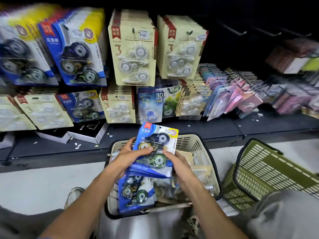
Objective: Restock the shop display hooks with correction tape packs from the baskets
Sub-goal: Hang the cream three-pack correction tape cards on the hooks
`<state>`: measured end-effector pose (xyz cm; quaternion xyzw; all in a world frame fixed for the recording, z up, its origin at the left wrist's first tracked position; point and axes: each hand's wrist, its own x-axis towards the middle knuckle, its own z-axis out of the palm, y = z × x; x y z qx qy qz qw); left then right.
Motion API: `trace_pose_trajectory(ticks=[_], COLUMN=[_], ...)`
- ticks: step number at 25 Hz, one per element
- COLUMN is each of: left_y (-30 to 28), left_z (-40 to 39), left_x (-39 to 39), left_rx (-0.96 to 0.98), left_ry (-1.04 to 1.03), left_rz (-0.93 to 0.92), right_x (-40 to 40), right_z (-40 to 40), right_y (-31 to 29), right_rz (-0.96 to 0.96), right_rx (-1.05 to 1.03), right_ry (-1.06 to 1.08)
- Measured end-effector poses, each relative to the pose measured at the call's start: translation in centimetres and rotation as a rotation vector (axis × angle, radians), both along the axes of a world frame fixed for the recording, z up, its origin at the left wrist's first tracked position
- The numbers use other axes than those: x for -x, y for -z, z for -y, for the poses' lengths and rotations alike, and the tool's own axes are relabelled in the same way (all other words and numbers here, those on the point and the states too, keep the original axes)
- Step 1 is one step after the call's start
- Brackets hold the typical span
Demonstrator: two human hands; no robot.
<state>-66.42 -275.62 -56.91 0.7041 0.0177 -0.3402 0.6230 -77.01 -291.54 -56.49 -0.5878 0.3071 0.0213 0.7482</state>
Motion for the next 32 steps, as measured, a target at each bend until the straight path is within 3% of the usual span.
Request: trace_pose_trajectory(ticks=[2,3,5,7,9,11,13,15,19,22,24,27,29,32], left_y=[0.7,1.3,3.1,4.6,4.9,4.6,3.8,3.5,3.0,1.9,0.8,0.1,0.7,1.4], left_z=[-1.5,-2.4,-4.3,-5.7,-6.2,-5.6,-4.3,-2.9,-0.9,1.2,3.0,5.0,5.3,5.7], left_x=[0.1,0.2,0.4,0.6,0.6,0.2,0.6,1.3,1.6,1.7,2.3,3.1,2.9,3.0], left_rx=[-0.124,-0.226,-0.378,-0.487,-0.521,-0.682,-0.959,-1.065,-1.02,-0.707,-0.356,0.083,0.185,0.281], left_ry=[-0.017,0.009,0.112,0.285,0.4,0.438,0.477,0.52,0.577,0.404,0.227,-0.072,-0.237,-0.257], left_rz=[0.053,0.106,0.184,0.246,0.293,0.419,0.613,0.764,0.883,0.892,0.601,0.07,-0.094,-0.199], right_x=[0.7,1.0,1.5,1.8,2.2,2.8,3.3,2.9,0.7,-0.4,-0.2,0.3,0.7,1.1], right_z=[1.0,2.1,5.2,8.0,9.0,9.0,9.1,9.3,10.5,12.0,11.8,10.6,9.5,6.7], right_y=[0.6,0.8,0.7,0.6,1.2,2.5,4.0,4.4,2.4,-1.3,-3.3,-2.2,0.0,2.0], right_rz=[-0.131,-0.171,-0.228,-0.353,-0.465,-0.543,-0.576,-0.578,-0.525,-0.263,-0.079,-0.026,-0.036,0.016], right_rx=[0.407,0.567,0.753,1.017,1.186,1.257,1.401,1.526,1.3,0.846,0.468,0.074,-0.219,-0.488], right_ry=[-0.175,-0.165,-0.154,-0.405,-0.685,-0.852,-0.886,-0.839,-0.724,-0.393,-0.176,0.011,0.165,0.194])
